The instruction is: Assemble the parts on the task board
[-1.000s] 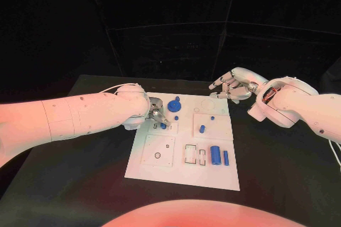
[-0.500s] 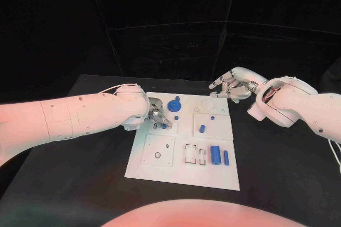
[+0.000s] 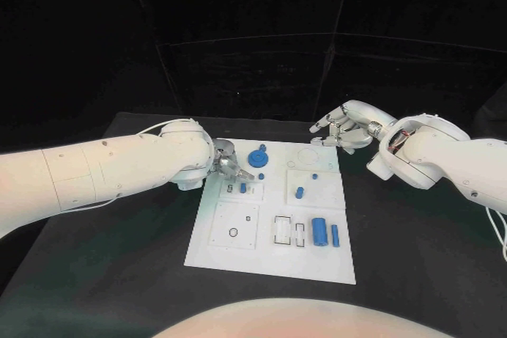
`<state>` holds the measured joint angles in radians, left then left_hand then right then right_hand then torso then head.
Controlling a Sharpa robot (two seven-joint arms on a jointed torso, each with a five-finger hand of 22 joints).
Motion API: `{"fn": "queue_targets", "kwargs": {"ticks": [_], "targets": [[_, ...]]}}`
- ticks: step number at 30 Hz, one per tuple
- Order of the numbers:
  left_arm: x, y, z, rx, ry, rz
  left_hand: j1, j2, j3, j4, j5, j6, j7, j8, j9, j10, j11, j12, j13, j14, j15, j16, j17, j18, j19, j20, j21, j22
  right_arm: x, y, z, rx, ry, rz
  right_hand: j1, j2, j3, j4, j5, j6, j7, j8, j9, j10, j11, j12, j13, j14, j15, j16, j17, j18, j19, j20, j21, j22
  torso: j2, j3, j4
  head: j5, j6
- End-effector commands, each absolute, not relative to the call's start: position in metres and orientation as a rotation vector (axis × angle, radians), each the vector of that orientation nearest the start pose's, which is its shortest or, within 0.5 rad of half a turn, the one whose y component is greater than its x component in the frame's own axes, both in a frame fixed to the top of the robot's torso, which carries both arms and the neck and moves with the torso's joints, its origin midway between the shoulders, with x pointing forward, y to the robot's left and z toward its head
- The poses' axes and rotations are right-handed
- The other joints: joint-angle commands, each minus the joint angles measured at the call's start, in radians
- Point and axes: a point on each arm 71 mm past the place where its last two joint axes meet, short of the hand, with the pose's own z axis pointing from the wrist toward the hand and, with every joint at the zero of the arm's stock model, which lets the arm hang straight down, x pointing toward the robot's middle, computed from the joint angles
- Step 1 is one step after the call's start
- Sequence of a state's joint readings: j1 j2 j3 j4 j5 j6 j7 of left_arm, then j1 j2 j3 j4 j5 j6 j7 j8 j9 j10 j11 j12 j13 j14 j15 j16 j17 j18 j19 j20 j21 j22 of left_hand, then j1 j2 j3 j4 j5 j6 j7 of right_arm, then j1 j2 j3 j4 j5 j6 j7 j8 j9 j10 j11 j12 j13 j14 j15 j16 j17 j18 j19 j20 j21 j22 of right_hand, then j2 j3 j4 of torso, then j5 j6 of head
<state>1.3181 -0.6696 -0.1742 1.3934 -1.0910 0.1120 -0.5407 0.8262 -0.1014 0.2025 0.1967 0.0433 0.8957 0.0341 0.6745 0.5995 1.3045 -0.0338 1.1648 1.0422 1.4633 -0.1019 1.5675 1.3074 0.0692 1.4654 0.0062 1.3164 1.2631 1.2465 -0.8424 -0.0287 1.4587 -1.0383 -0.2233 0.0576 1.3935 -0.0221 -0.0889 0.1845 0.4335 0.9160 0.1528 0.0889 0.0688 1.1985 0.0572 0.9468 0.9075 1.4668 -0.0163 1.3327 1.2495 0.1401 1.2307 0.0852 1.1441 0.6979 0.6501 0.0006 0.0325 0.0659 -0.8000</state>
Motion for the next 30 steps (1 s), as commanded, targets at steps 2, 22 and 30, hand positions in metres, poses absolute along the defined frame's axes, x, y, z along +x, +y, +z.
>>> {"fn": "queue_targets", "kwargs": {"ticks": [2,22,30], "targets": [[0.509,0.175,-0.202,-0.117,2.293,-0.358,0.034,-0.002,-0.039,0.003,0.005,-0.059,0.023,-0.049,-0.026,-0.034,0.016,-0.037,-0.043,0.107,0.017,0.003,0.263,0.005,-0.013,0.010,-0.024,-0.025,0.505,-0.214,-0.164,0.131,1.732,0.939,-0.007,0.002,-0.001,0.006,0.006,0.003,-0.003,0.005,0.000,-0.006,0.002,-0.006,-0.001,0.033,-0.004,-0.007,-0.001,0.009,-0.005,-0.001,-0.005,-0.001,0.000,0.0000,-0.0013,-0.001,0.003],[0.559,0.191,-0.182,-0.031,2.368,-0.152,0.131,0.061,-0.135,0.020,0.004,-0.054,0.049,-0.121,-0.096,-0.047,0.041,-0.044,-0.060,0.107,0.041,0.003,0.263,0.010,-0.020,0.038,-0.043,-0.037,0.508,-0.212,-0.165,0.132,1.733,0.936,-0.009,0.002,-0.002,0.007,0.006,0.002,-0.003,0.005,0.000,-0.005,0.002,-0.004,0.000,0.033,-0.004,-0.006,-0.001,0.009,-0.005,-0.001,-0.006,-0.001,0.003,-0.0006,-0.0011,0.005,0.011],[0.569,0.197,-0.196,-0.069,2.384,-0.097,0.151,0.081,-0.149,0.020,0.005,-0.030,0.043,-0.115,-0.100,-0.040,0.036,-0.034,-0.051,0.107,0.039,0.003,0.263,0.009,-0.016,0.037,-0.036,-0.027,0.508,-0.210,-0.165,0.128,1.734,0.941,-0.009,0.003,-0.001,0.007,0.007,0.002,-0.003,0.005,0.000,-0.005,0.002,-0.005,0.000,0.034,-0.004,-0.006,0.000,0.009,-0.005,-0.001,-0.006,-0.002,0.002,-0.0018,0.0009,0.002,0.014]]}}
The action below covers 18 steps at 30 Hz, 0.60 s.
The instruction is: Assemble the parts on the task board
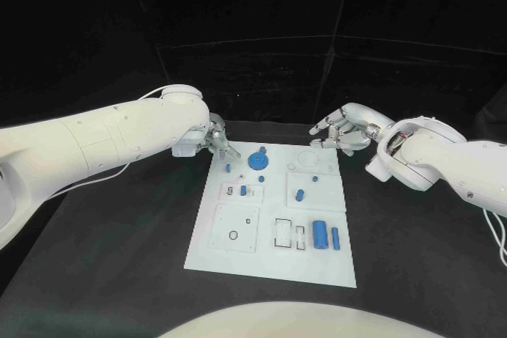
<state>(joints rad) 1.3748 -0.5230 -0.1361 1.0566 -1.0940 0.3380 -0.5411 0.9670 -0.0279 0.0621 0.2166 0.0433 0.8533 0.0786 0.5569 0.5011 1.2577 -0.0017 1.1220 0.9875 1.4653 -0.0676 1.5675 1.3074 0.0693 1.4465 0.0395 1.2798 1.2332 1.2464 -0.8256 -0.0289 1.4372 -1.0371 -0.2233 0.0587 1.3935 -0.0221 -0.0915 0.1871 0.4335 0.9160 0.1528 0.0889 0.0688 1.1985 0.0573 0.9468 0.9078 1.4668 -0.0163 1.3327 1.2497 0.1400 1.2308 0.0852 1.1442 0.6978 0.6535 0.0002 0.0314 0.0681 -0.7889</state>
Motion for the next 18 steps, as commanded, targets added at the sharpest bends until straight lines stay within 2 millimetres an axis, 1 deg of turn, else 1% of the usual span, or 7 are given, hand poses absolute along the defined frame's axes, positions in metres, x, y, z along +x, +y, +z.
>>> {"fn": "queue_targets", "kwargs": {"ticks": [1,2,3,4,6,10,18], "targets": [[0.570,0.197,-0.198,-0.072,2.387,-0.093,0.012,0.010,-0.010,0.000,0.005,0.015,-0.002,0.004,-0.001,0.008,0.003,0.010,0.005,0.105,0.004,0.003,0.263,0.009,0.003,0.003,0.001,0.004,0.508,-0.210,-0.165,0.128,1.734,0.942,-0.008,0.004,0.002,0.005,0.007,0.002,-0.003,0.005,0.000,-0.006,0.001,-0.006,-0.001,0.034,-0.004,-0.006,0.000,0.009,-0.005,-0.001,-0.007,-0.002,-0.001,-0.0025,0.0025,0.000,0.003],[0.570,0.197,-0.200,-0.074,2.390,-0.091,0.014,0.012,-0.012,0.000,0.005,0.017,-0.003,0.005,-0.001,0.008,0.003,0.011,0.005,0.105,0.003,0.003,0.263,0.009,0.003,0.003,0.001,0.004,0.508,-0.210,-0.165,0.127,1.734,0.942,-0.008,0.004,0.002,0.005,0.007,0.002,-0.003,0.005,0.000,-0.006,0.001,-0.006,-0.001,0.034,-0.004,-0.006,0.000,0.009,-0.005,-0.001,-0.007,-0.002,-0.001,-0.0029,0.0025,0.001,0.002],[0.571,0.197,-0.201,-0.077,2.392,-0.087,0.015,0.013,-0.012,0.000,0.005,0.018,-0.003,0.006,-0.001,0.009,0.003,0.011,0.006,0.105,0.003,0.003,0.263,0.009,0.003,0.003,0.001,0.005,0.508,-0.210,-0.165,0.127,1.734,0.942,-0.008,0.004,0.002,0.005,0.007,0.002,-0.003,0.005,0.000,-0.006,0.001,-0.006,-0.001,0.034,-0.004,-0.006,0.000,0.009,-0.005,-0.001,-0.007,-0.002,-0.001,-0.0023,0.0009,0.004,0.002],[0.571,0.198,-0.203,-0.079,2.395,-0.085,0.016,0.013,-0.013,0.000,0.005,0.018,-0.003,0.006,-0.001,0.009,0.002,0.011,0.006,0.105,0.003,0.003,0.263,0.009,0.004,0.003,0.002,0.005,0.508,-0.210,-0.165,0.127,1.734,0.943,-0.008,0.004,0.002,0.005,0.007,0.002,-0.003,0.005,0.000,-0.006,0.001,-0.006,-0.001,0.034,-0.004,-0.006,0.000,0.009,-0.005,-0.001,-0.007,-0.002,0.000,-0.0008,-0.0002,0.006,0.001],[0.572,0.198,-0.205,-0.082,2.398,-0.081,0.017,0.014,-0.013,0.000,0.005,0.019,-0.004,0.006,-0.001,0.009,0.002,0.012,0.006,0.105,0.003,0.003,0.263,0.008,0.004,0.002,0.003,0.006,0.508,-0.210,-0.165,0.126,1.734,0.944,-0.008,0.005,0.002,0.005,0.008,0.001,-0.003,0.005,0.000,-0.006,0.001,-0.005,-0.001,0.034,-0.004,-0.006,0.000,0.009,-0.005,-0.001,-0.007,-0.001,0.000,0.0006,-0.0004,0.008,0.001],[0.572,0.198,-0.209,-0.087,2.404,-0.074,0.020,0.017,-0.017,0.000,0.005,0.024,-0.005,0.009,-0.001,0.011,0.001,0.015,0.009,0.105,0.002,0.003,0.263,0.008,0.005,0.002,0.005,0.009,0.508,-0.209,-0.165,0.125,1.734,0.945,-0.008,0.005,0.003,0.005,0.008,0.001,-0.003,0.005,0.000,-0.006,0.001,-0.005,-0.001,0.034,-0.004,-0.006,0.000,0.009,-0.005,-0.001,-0.007,-0.001,-0.001,0.0002,0.0007,0.006,-0.002],[0.572,0.197,-0.214,-0.088,2.415,-0.070,0.025,0.024,-0.024,0.001,0.005,0.033,-0.009,0.015,0.001,0.014,-0.002,0.018,0.012,0.105,0.000,0.003,0.263,0.007,0.006,0.000,0.006,0.012,0.509,-0.208,-0.165,0.124,1.734,0.946,-0.008,0.005,0.003,0.005,0.008,0.001,-0.003,0.005,0.000,-0.006,0.001,-0.005,-0.001,0.034,-0.004,-0.006,0.000,0.009,-0.005,-0.001,-0.007,-0.001,-0.001,-0.0002,0.0026,0.005,-0.002]]}}
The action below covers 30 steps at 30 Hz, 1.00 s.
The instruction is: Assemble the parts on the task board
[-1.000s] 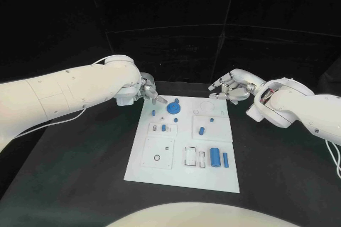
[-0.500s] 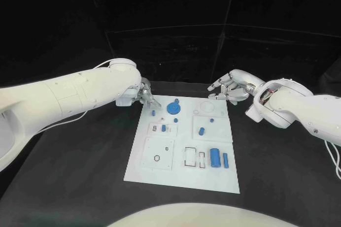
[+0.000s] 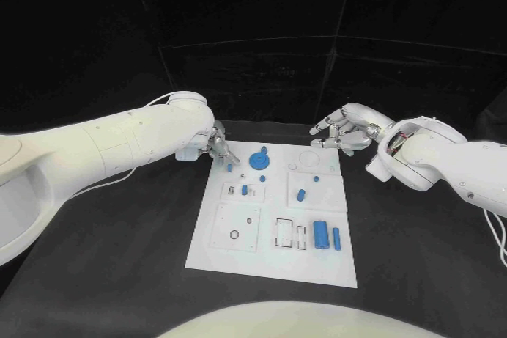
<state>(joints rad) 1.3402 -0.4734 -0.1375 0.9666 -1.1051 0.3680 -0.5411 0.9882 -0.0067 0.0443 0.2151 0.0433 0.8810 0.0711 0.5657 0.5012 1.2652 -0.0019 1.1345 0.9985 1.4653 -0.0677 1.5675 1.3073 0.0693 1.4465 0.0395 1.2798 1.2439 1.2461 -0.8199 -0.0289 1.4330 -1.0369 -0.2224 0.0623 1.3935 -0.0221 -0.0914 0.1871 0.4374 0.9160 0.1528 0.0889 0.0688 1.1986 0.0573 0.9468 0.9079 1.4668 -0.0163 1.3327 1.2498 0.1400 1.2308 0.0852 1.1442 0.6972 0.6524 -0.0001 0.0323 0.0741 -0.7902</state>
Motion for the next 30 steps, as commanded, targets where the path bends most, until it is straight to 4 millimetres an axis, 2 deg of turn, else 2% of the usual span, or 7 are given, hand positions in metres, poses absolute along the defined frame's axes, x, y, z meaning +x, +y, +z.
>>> {"fn": "queue_targets", "kwargs": {"ticks": [1,9,22,30], "targets": [[0.5721,0.1964,-0.2139,-0.088,2.415,-0.070,0.005,0.003,-0.007,0.003,0.005,0.006,-0.002,0.007,0.001,0.007,-0.002,0.006,0.002,0.105,-0.001,0.003,0.263,0.007,0.006,0.000,0.007,0.001,0.5086,-0.2083,-0.1654,0.124,1.734,0.946,-0.008,0.006,0.003,0.005,0.004,0.001,-0.003,0.005,0.000,-0.006,0.001,-0.005,-0.001,0.034,-0.004,-0.006,0.000,0.009,-0.005,-0.001,-0.007,-0.001,0.000,0.0006,0.0015,-0.001,-0.001],[0.5710,0.1941,-0.2154,-0.082,2.419,-0.074,0.026,0.014,-0.011,-0.006,0.005,0.014,-0.006,0.016,0.006,0.010,-0.006,0.009,0.004,0.105,-0.004,0.003,0.263,0.007,0.007,-0.003,0.008,0.005,0.5089,-0.2080,-0.1655,0.124,1.735,0.946,-0.008,0.006,0.003,0.005,0.004,0.001,-0.003,0.005,0.000,-0.006,0.001,-0.005,-0.001,0.034,-0.004,-0.006,0.000,0.009,-0.005,-0.001,-0.007,-0.001,-0.001,0.0008,0.0003,0.000,-0.002],[0.5681,0.1885,-0.2156,-0.070,2.421,-0.093,0.044,0.019,-0.015,-0.017,0.005,0.018,-0.009,0.023,0.012,0.012,-0.009,0.011,0.005,0.105,-0.006,0.003,0.263,0.006,0.008,-0.005,0.010,0.007,0.5095,-0.2075,-0.1659,0.123,1.737,0.946,-0.006,0.007,0.004,0.005,0.005,0.001,-0.003,0.005,0.000,-0.006,0.001,-0.005,-0.001,0.034,-0.004,-0.007,-0.001,0.009,-0.005,-0.001,-0.008,-0.002,0.000,0.0005,0.0009,0.000,-0.004],[0.5674,0.1879,-0.2158,-0.071,2.426,-0.098,0.083,0.032,-0.010,-0.042,0.005,0.019,-0.012,0.032,0.019,0.015,-0.012,0.012,0.006,0.105,-0.009,0.003,0.263,0.006,0.008,-0.008,0.011,0.011,0.5099,-0.2073,-0.1661,0.123,1.738,0.946,-0.006,0.007,0.004,0.005,0.005,0.001,-0.003,0.005,0.000,-0.006,0.001,-0.005,-0.001,0.034,-0.004,-0.007,-0.001,0.009,-0.005,-0.001,-0.008,-0.002,0.000,0.0005,0.0010,0.000,-0.005]]}}
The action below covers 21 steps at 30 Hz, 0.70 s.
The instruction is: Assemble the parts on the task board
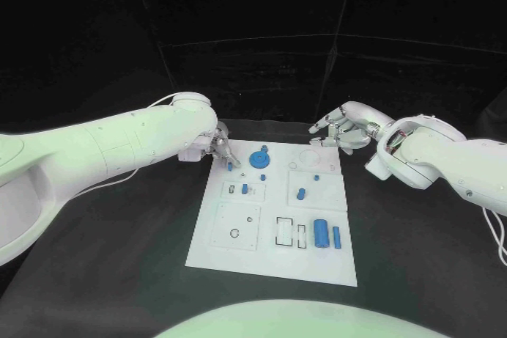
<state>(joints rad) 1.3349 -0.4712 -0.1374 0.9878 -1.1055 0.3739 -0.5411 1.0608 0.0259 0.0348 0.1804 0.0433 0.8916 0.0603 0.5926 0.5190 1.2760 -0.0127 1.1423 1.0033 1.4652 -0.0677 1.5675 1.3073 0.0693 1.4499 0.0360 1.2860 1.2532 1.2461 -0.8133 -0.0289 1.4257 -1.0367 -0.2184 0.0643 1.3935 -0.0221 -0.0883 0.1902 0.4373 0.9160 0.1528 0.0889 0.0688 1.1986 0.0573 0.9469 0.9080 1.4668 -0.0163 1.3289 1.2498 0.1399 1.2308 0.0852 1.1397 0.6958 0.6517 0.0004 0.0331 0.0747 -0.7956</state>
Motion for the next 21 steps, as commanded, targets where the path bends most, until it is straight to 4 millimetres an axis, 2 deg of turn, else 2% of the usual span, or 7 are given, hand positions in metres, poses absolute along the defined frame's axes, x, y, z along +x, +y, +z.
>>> {"fn": "queue_targets", "kwargs": {"ticks": [1,5,11,15,17,21], "targets": [[0.5674,0.1878,-0.2158,-0.072,2.426,-0.100,0.017,0.005,0.003,-0.011,0.005,0.008,-0.001,0.006,0.003,0.004,-0.001,0.005,0.001,0.106,-0.009,0.003,0.263,0.006,0.005,-0.005,0.005,0.002,0.5099,-0.2073,-0.1661,0.123,1.738,0.946,-0.006,0.007,0.001,0.002,0.005,0.001,-0.003,0.005,0.000,-0.006,0.001,-0.005,-0.001,0.034,-0.004,-0.003,-0.001,0.009,-0.005,-0.001,-0.004,-0.001,0.000,0.0000,0.0003,0.000,0.000],[0.5672,0.1874,-0.2159,-0.078,2.427,-0.107,0.047,0.028,0.021,-0.030,0.005,0.007,-0.003,0.010,0.006,0.006,-0.003,0.006,0.003,0.106,-0.011,0.003,0.263,0.005,0.006,-0.006,0.006,0.004,0.5101,-0.2072,-0.1662,0.123,1.738,0.946,-0.005,0.008,0.002,0.002,0.006,0.001,-0.003,0.005,0.000,-0.005,0.001,-0.005,-0.001,0.034,-0.004,-0.003,0.000,0.009,-0.005,-0.001,-0.003,0.000,0.000,-0.0001,-0.0003,0.000,-0.001],[0.5667,0.1861,-0.2162,-0.091,2.434,-0.130,0.129,0.068,0.079,-0.087,0.005,0.003,-0.011,0.014,0.012,0.005,-0.010,0.003,0.000,0.106,-0.016,0.003,0.263,0.006,0.005,-0.010,0.004,0.005,0.5104,-0.2070,-0.1662,0.123,1.739,0.946,-0.005,0.008,0.002,0.002,0.006,0.001,-0.003,0.005,0.000,-0.005,0.001,-0.005,-0.001,0.034,-0.004,-0.003,0.000,0.009,-0.005,-0.001,-0.003,0.000,0.001,0.0003,-0.0011,0.001,-0.002],[0.5667,0.1846,-0.2159,-0.112,2.430,-0.171,0.194,0.103,0.141,-0.136,0.005,-0.006,-0.018,0.015,0.015,0.005,-0.018,0.001,0.001,0.106,-0.020,0.003,0.263,0.005,0.005,-0.014,0.006,0.008,0.5106,-0.2068,-0.1663,0.123,1.739,0.946,-0.004,0.008,0.002,0.002,0.007,0.001,-0.003,0.005,0.000,-0.005,0.001,-0.004,0.000,0.034,-0.004,-0.003,0.000,0.009,-0.005,-0.001,-0.004,-0.001,0.000,0.0001,-0.0005,0.000,-0.004],[0.5669,0.1841,-0.2154,-0.123,2.420,-0.195,0.219,0.109,0.172,-0.161,0.005,-0.011,-0.018,0.017,0.018,0.004,-0.018,-0.002,0.000,0.106,-0.021,0.003,0.263,0.005,0.004,-0.015,0.005,0.008,0.5106,-0.2067,-0.1663,0.122,1.739,0.946,-0.004,0.008,0.002,0.002,0.007,0.001,-0.003,0.005,0.000,-0.005,0.001,-0.004,0.000,0.034,-0.004,-0.003,0.000,0.009,-0.005,-0.001,-0.004,-0.001,0.000,-0.0001,0.0002,0.000,-0.004],[0.5664,0.1854,-0.2145,-0.156,2.404,-0.242,0.208,0.095,0.236,-0.188,0.005,-0.018,-0.014,0.028,0.031,0.007,-0.011,-0.007,-0.004,0.106,-0.018,0.003,0.263,0.004,0.004,-0.015,0.004,0.009,0.5108,-0.2067,-0.1667,0.123,1.743,0.944,-0.004,0.008,0.002,0.002,0.007,0.001,-0.003,0.005,0.000,-0.005,0.001,-0.004,0.000,0.034,-0.004,-0.003,0.000,0.009,-0.005,-0.001,-0.004,-0.001,-0.001,0.0003,0.0001,-0.001,-0.005]]}}
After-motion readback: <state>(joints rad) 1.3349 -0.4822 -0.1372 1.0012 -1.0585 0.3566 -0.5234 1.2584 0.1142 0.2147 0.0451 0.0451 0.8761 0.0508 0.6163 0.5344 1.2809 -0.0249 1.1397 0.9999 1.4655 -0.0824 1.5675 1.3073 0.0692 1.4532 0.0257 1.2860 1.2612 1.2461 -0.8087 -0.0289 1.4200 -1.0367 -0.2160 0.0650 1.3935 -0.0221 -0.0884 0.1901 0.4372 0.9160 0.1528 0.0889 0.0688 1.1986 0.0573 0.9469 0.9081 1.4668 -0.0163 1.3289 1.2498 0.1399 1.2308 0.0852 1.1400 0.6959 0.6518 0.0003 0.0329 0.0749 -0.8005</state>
